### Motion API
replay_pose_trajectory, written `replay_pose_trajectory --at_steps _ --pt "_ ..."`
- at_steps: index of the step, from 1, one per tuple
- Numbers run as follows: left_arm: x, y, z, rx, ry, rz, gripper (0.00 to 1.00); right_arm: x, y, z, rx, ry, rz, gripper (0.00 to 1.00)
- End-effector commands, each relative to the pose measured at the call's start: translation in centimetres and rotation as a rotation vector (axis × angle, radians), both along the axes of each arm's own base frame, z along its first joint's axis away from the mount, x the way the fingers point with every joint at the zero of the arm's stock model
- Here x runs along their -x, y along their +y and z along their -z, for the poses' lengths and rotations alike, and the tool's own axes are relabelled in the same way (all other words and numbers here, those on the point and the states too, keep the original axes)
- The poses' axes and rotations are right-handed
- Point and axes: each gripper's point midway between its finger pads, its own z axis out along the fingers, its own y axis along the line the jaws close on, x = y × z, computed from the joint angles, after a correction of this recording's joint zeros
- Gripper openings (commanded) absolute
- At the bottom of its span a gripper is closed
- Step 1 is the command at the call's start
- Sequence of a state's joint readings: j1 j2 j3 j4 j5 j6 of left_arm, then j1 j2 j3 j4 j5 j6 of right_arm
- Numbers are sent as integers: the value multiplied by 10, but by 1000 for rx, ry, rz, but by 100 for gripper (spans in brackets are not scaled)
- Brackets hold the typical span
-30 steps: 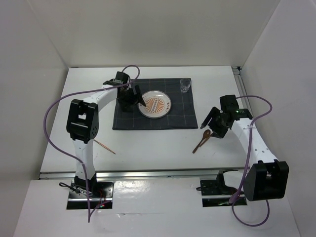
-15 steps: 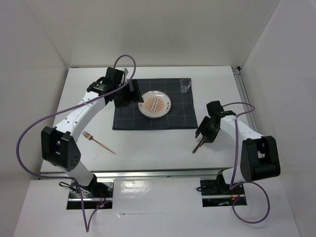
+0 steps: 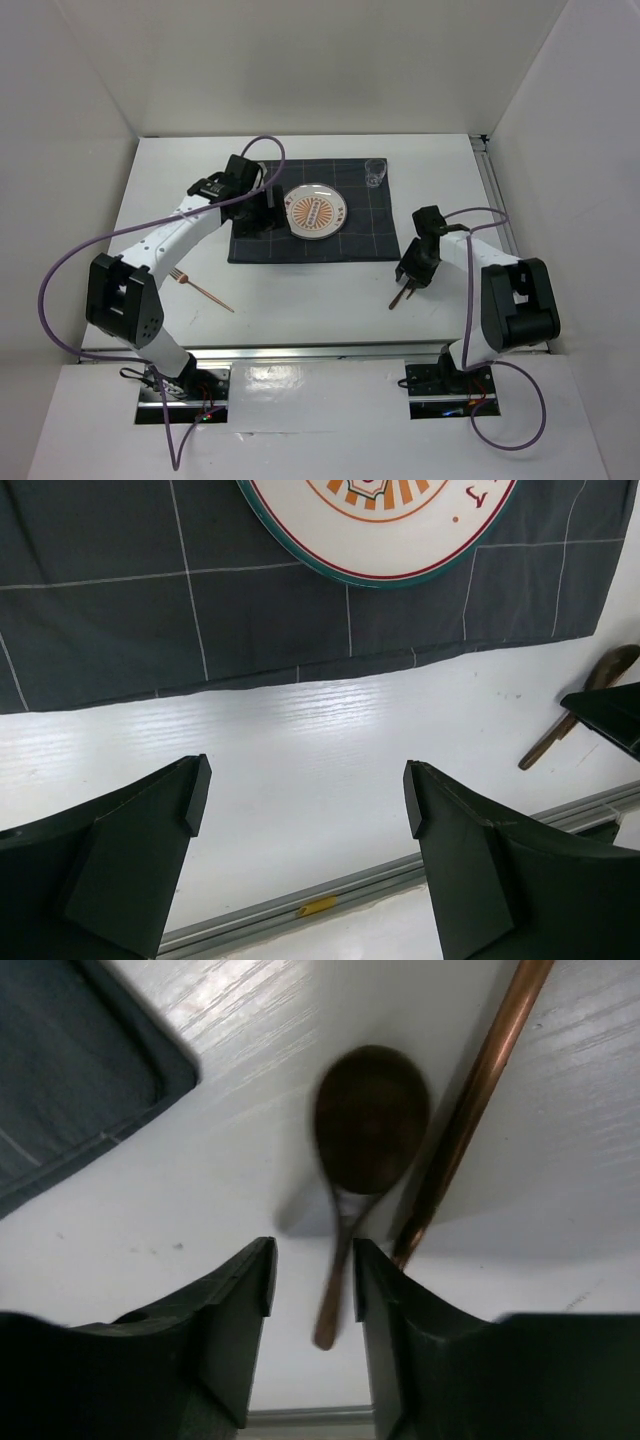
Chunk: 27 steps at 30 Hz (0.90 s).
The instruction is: Set the dinner table for one person
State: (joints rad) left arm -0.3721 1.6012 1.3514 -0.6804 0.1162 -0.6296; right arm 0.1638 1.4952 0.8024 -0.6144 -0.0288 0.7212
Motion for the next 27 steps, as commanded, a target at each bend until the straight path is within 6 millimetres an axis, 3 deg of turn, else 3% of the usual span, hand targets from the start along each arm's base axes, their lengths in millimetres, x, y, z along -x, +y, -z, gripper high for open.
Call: replay_pose_trajectory --at_steps 1,3,6,8,9,10,12,15,16,18,19,20,22,23,24,25,26,27 --pt "-4 2 -14 -7 -58 -3 97 0 -2 14 36 -2 0 46" --pt "-4 2 -14 -7 -58 -3 97 1 -5 17 66 2 -2 38" --pt "-4 3 -17 -12 -61 4 96 1 -9 20 90 9 4 35" --pt "-4 3 -17 -12 -61 4 96 1 -12 18 103 15 6 25" --pt "-3 3 -20 -8 -71 4 96 0 -9 15 103 12 -3 14" --pt "-3 3 -20 -8 -71 4 96 -3 -11 10 115 -3 2 14" --pt "-1 6 -26 -13 -82 -2 96 -4 -13 -6 153 -29 -7 0" --pt "2 13 -31 -37 -95 -22 96 -17 -10 -41 203 -109 -40 0" --pt "5 16 -29 -41 -84 -47 94 -32 -2 -58 196 -165 -72 0" --pt "9 21 -32 -44 -93 -73 91 -45 8 -74 182 -209 -180 0" --pt "12 25 -28 -52 -87 -97 89 -61 16 -91 165 -256 -209 0" --pt "16 28 -27 -58 -79 -110 89 -70 21 -96 155 -267 -234 0" --pt "20 33 -31 -60 -95 -131 87 -88 37 -89 137 -249 -325 0" --pt "25 38 -26 -81 -83 -140 87 -108 42 -103 138 -286 -335 0" --pt "27 40 -25 -89 -86 -146 87 -116 51 -86 139 -246 -393 0" --pt "29 41 -24 -94 -77 -145 87 -127 54 -84 143 -248 -406 0" --pt "30 45 -24 -104 -84 -154 87 -147 65 -96 144 -293 -430 0" --pt "34 46 -26 -106 -82 -154 87 -156 72 -93 157 -296 -457 0"
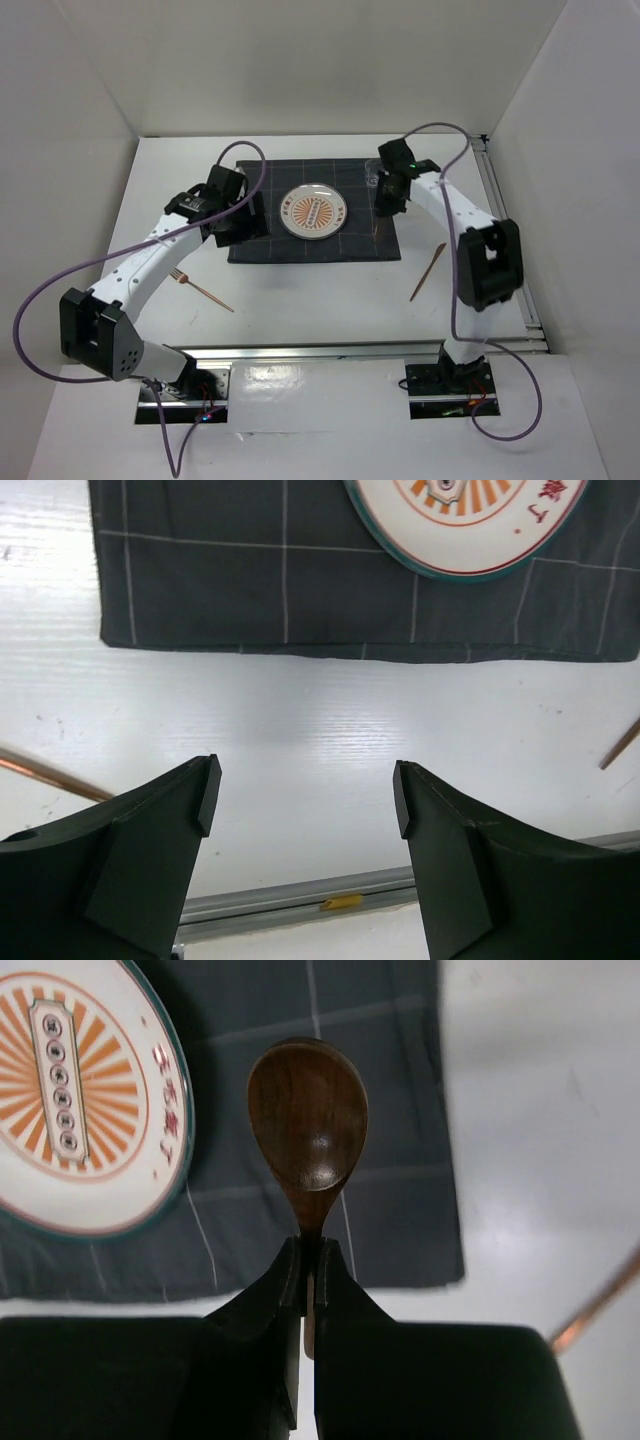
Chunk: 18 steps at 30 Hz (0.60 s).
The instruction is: Set the dinner table for one person
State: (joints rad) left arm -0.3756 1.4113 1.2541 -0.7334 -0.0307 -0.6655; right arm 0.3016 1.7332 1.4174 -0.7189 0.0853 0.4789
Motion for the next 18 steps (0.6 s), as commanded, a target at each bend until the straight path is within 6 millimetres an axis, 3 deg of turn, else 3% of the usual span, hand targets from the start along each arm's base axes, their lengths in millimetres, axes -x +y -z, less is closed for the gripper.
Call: replay_pose_trajectory --at_steps 1,3,5,7,10,14,16,17,18 --pt "10 15 0 -44 7 -54 87 -23 19 33 88 74 -146 0" --pt "13 16 -3 -40 -4 -55 87 -44 33 27 102 41 -186 0" --pt "17 18 -1 -43 4 -55 87 -59 35 42 130 58 -196 0" --pt "21 19 -5 -37 -10 -55 87 -62 34 58 149 91 -193 0" --pt "21 19 -5 -37 -10 -55 87 -69 39 67 136 85 -198 0" --pt "21 19 -5 -37 -10 -55 87 -71 40 81 133 99 -187 14" --pt "22 20 -2 -41 -1 -55 87 -72 39 81 137 98 -174 30" --pt "22 20 -2 -41 -1 -55 87 -73 40 70 127 77 -165 43" --pt "22 20 -2 -41 -1 -55 87 -74 40 64 123 63 -164 50"
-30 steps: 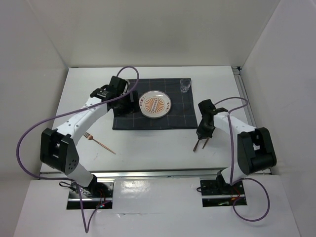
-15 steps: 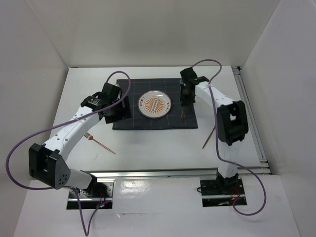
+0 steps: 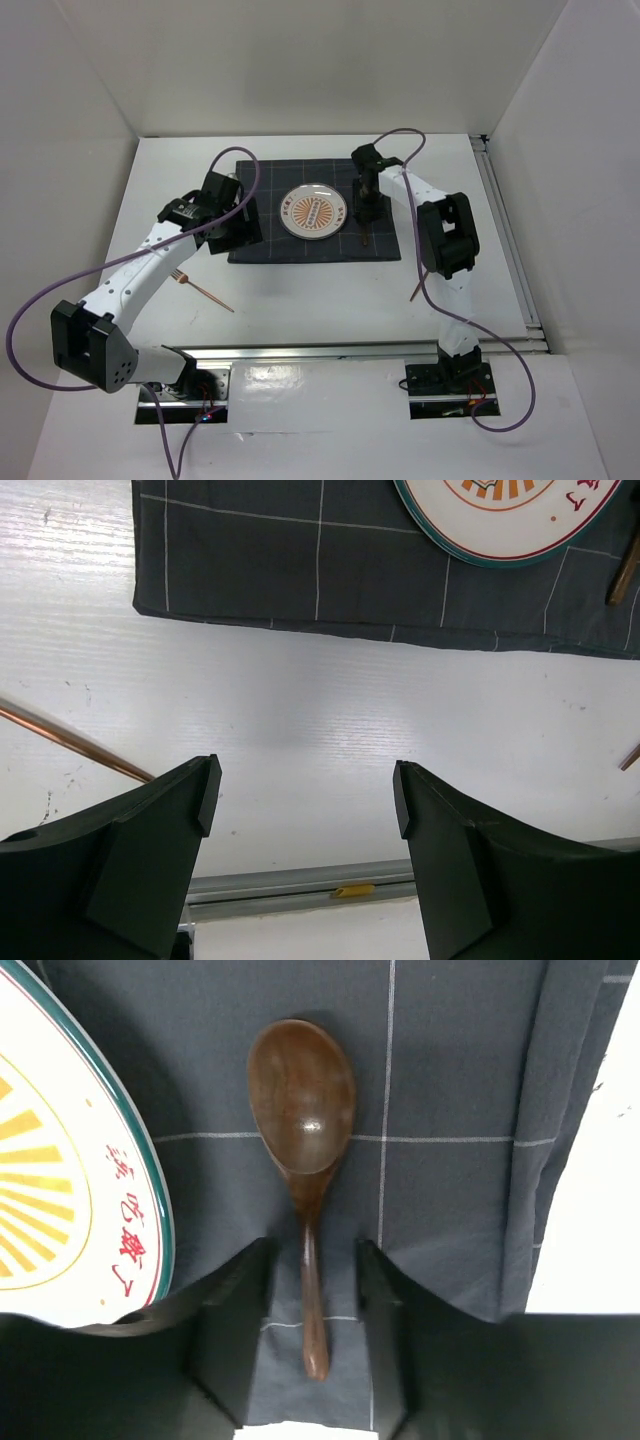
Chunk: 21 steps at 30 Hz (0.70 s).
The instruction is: Set the dinner table for one person
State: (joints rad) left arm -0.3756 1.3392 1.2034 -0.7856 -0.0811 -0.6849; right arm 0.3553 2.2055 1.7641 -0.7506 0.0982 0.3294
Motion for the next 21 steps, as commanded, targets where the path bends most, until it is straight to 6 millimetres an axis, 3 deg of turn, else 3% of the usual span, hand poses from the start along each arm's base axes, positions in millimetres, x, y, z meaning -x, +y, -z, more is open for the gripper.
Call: replay_pose_trajectory --at_steps 1,4,5,6,7,8,9,10,11,12,13,15,16,21 --pt "2 3 -4 -2 -19 -10 87 -15 3 -36 -17 -89 13 51" --pt "3 1 -4 6 -16 -5 87 -11 3 -72 -53 -151 37 53" --pt "2 2 -1 -3 -9 3 87 -7 -3 -95 -56 -192 66 53" --pt "2 2 -1 -3 -9 3 87 -4 -12 -104 -57 -209 102 53" --pt "2 2 -1 -3 -9 3 87 11 -20 -95 -42 -186 116 53" --pt "0 1 -3 2 -20 3 87 19 -28 -98 -24 -203 146 53" --pt "0 1 -3 2 -20 3 87 28 -33 -118 -51 -255 197 53" --pt "2 1 2 -3 -9 3 87 54 -50 -93 -12 -192 238 53" --pt "4 2 5 -7 1 3 87 67 -65 -88 13 -188 295 59" --pt "4 2 5 -7 1 3 87 78 -73 -99 -29 -220 364 68" --pt "3 2 8 -6 0 3 87 105 -96 -69 -19 -141 425 71" --pt "3 2 8 -6 0 3 87 122 -102 -66 -140 -126 455 73" --pt "3 2 8 -6 0 3 87 138 -118 -48 -155 -77 515 74" --pt "3 1 11 -21 6 5 87 156 -133 -22 -147 27 584 71"
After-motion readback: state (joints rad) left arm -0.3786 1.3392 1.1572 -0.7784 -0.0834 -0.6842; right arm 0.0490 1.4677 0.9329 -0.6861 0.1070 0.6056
